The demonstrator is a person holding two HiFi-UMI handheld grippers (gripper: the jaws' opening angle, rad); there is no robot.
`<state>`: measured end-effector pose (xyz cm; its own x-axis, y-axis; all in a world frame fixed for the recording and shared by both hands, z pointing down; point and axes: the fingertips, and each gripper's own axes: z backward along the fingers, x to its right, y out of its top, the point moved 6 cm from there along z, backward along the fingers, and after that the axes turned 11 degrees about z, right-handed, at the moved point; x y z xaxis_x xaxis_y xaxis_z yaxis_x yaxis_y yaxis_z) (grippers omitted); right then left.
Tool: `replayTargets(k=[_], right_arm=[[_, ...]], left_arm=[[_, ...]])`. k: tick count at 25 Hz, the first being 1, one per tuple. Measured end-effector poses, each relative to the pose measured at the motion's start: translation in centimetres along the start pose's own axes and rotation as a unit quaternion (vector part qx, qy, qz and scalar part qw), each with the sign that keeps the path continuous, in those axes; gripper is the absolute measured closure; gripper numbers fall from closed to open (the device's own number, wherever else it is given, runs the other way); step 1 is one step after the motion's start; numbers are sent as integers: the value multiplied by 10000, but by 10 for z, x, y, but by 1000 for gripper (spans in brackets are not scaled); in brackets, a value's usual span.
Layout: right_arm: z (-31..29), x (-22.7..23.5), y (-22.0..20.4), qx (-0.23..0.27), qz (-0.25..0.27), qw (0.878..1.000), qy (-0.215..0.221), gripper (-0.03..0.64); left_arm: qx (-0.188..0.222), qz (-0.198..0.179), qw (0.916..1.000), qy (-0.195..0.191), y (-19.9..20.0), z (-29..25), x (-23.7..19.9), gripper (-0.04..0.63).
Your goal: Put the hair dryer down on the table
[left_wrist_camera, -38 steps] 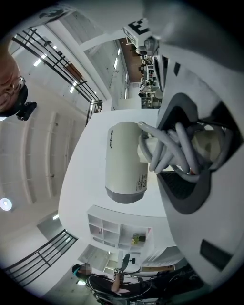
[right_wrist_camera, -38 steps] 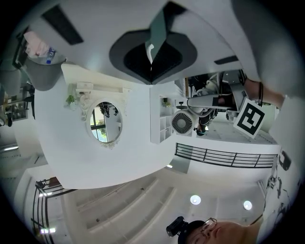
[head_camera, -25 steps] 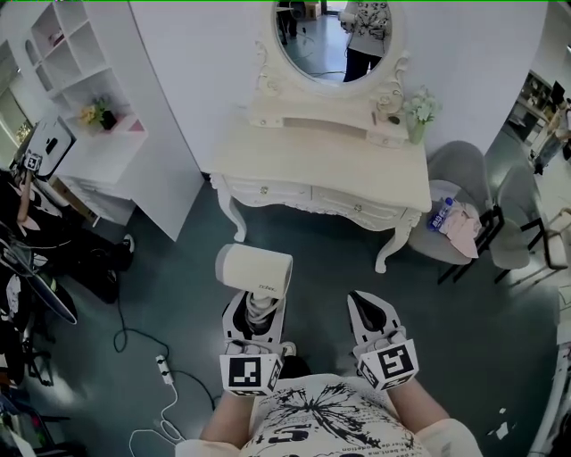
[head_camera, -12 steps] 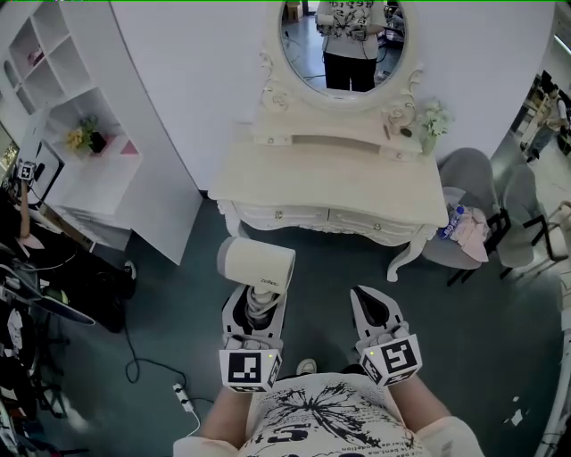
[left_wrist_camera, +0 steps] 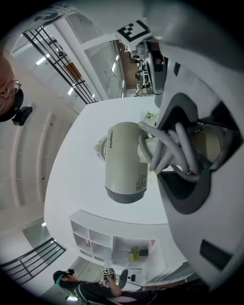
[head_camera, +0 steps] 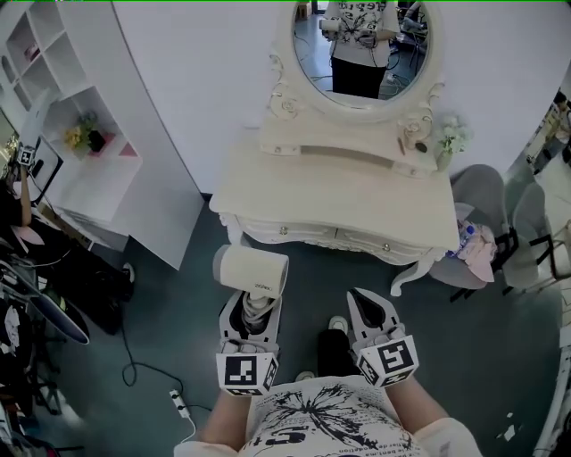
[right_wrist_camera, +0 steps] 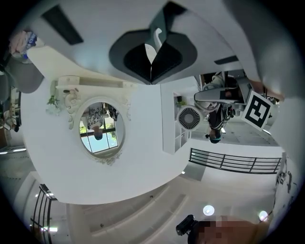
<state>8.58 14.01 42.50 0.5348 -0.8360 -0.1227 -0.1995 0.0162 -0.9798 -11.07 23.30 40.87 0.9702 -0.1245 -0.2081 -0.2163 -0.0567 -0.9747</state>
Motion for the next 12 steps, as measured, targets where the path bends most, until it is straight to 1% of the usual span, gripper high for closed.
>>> replayTargets(k=[5, 12], right_arm=[[-49, 57, 5, 34, -100, 9998, 137, 598], [-113, 145, 12, 132, -27, 9992, 386, 598]], left_arm=[[-37, -102, 9997, 218, 11, -62, 1, 344], [40, -138, 9990, 414, 23, -160, 15, 344]])
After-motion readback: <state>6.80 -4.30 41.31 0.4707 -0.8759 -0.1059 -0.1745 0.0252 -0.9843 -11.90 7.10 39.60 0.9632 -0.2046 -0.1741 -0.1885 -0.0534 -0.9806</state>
